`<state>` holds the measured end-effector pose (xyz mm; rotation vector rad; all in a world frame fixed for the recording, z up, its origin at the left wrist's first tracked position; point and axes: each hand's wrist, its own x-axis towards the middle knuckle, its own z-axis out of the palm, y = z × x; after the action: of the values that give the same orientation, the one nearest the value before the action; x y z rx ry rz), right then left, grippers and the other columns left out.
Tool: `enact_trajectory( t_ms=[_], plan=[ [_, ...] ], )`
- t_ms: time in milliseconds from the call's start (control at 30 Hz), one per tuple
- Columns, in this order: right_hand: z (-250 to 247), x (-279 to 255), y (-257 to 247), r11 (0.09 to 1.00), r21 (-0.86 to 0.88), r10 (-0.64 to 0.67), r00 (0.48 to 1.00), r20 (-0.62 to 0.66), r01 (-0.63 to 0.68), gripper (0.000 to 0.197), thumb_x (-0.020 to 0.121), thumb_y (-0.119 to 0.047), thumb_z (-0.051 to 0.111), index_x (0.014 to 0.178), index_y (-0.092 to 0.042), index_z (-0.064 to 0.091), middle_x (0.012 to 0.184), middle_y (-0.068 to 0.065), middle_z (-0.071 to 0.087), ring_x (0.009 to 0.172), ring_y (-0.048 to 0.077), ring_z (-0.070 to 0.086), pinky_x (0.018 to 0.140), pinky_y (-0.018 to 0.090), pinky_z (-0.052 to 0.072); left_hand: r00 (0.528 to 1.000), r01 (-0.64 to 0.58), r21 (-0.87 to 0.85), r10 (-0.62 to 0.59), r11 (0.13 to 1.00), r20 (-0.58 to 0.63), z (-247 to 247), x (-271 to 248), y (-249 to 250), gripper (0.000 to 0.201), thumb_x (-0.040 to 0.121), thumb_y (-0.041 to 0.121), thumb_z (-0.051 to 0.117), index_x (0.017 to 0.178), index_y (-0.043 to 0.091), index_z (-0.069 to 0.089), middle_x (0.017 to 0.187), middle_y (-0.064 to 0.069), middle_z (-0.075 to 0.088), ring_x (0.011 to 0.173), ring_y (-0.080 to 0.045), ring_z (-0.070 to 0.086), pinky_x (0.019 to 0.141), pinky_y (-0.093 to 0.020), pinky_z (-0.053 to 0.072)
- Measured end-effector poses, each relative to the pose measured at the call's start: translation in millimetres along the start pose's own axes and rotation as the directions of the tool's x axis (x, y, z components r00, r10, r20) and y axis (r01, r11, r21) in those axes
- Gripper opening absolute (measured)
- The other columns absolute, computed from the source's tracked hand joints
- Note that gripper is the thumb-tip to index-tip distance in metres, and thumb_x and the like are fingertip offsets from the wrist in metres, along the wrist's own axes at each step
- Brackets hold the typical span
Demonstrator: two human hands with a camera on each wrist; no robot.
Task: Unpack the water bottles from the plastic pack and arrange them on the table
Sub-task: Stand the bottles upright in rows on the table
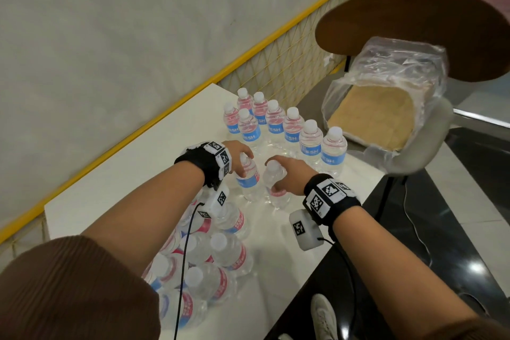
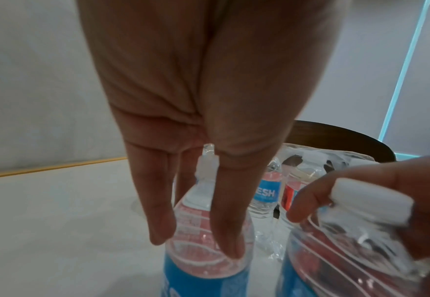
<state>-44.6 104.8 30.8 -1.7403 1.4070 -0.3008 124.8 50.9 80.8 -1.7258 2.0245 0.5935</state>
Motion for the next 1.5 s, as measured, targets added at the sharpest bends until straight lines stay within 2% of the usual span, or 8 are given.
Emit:
enact_trajectory(
  t_ms=[233,367,600,800,967,1233,1400,1500],
  plan=[
    [-2,10,17,0.972,0.235,0.025,0.99,-0.141,0.008,0.067,0.078,-0.013,0.073,0.136,-0.024,0.04,0.128,0.005,0.058,0.116,0.026,0.056,0.102,0.041,0.044,0.982,0.015,-0.112,-0.035,0.994,-0.187,-2,18,3,0.048,0.081,0.032,0.07,0.122,0.015,0.054,0.109,-0.002,0.055,0.104,-0.025,0.056,0.081,-0.028,0.039],
    [5,15,30,0.966,0.258,0.048,0.994,-0.103,-0.02,0.072,0.084,-0.019,0.069,0.143,-0.029,0.03,0.137,0.005,0.052,0.123,0.026,0.053,0.105,0.041,0.042,0.994,0.022,-0.128,-0.035,0.992,-0.103,-10,24,1,0.057,0.076,0.022,0.076,0.125,0.017,0.049,0.112,-0.005,0.057,0.1,-0.027,0.06,0.081,-0.034,0.05],
    [9,30,32,0.935,0.352,0.119,0.97,-0.213,-0.037,0.067,0.083,-0.02,0.07,0.14,-0.026,0.036,0.122,0.008,0.059,0.11,0.023,0.057,0.087,0.026,0.042,0.989,-0.015,-0.169,-0.011,0.985,-0.15,-21,32,6,0.049,0.078,0.014,0.072,0.123,0.011,0.053,0.1,-0.006,0.057,0.09,-0.026,0.06,0.076,-0.032,0.049],
    [12,45,32,0.945,0.322,0.13,0.971,-0.2,-0.061,0.072,0.085,-0.017,0.067,0.145,-0.025,0.027,0.134,0.01,0.053,0.121,0.029,0.053,0.103,0.042,0.044,0.966,-0.045,-0.301,-0.034,0.953,-0.255,-17,42,6,0.05,0.079,0.013,0.073,0.124,0.008,0.053,0.098,-0.008,0.055,0.091,-0.023,0.055,0.08,-0.027,0.041],
    [16,51,37,0.935,0.345,0.175,0.951,-0.254,-0.08,0.068,0.083,-0.019,0.07,0.142,-0.024,0.035,0.127,0.008,0.058,0.115,0.026,0.056,0.096,0.031,0.042,0.969,-0.039,-0.317,-0.042,0.948,-0.245,-17,49,9,0.041,0.078,0.018,0.074,0.113,0.01,0.054,0.087,-0.004,0.055,0.084,-0.023,0.056,0.083,-0.033,0.048],
    [25,55,42,0.916,0.396,0.202,0.931,-0.304,-0.069,0.07,0.088,-0.017,0.064,0.145,-0.028,0.026,0.142,0.008,0.044,0.13,0.027,0.044,0.107,0.039,0.037,0.981,-0.031,-0.403,-0.05,0.915,-0.189,-19,50,4,0.051,0.085,0.032,0.067,0.128,0.01,0.049,0.107,-0.009,0.062,0.097,-0.034,0.067,0.091,-0.044,0.053],
    [30,52,44,0.899,0.424,0.247,0.923,-0.296,-0.105,0.051,0.093,-0.016,0.055,0.137,-0.018,0.028,0.135,0.01,0.053,0.12,0.029,0.054,0.094,0.031,0.04,0.982,-0.032,-0.422,-0.051,0.906,-0.183,-18,54,4,0.053,0.084,0.031,0.068,0.13,0.011,0.048,0.116,-0.015,0.063,0.097,-0.035,0.067,0.09,-0.045,0.054],
    [32,56,38,0.907,0.419,0.172,0.939,-0.298,-0.034,0.074,0.082,-0.026,0.07,0.142,-0.022,0.027,0.14,0.001,0.047,0.127,0.022,0.048,0.102,0.031,0.039,0.982,-0.042,-0.39,-0.034,0.92,-0.186,-19,56,3,0.049,0.085,0.029,0.067,0.127,0.009,0.05,0.113,-0.016,0.063,0.098,-0.035,0.066,0.089,-0.045,0.053]
  ],
)
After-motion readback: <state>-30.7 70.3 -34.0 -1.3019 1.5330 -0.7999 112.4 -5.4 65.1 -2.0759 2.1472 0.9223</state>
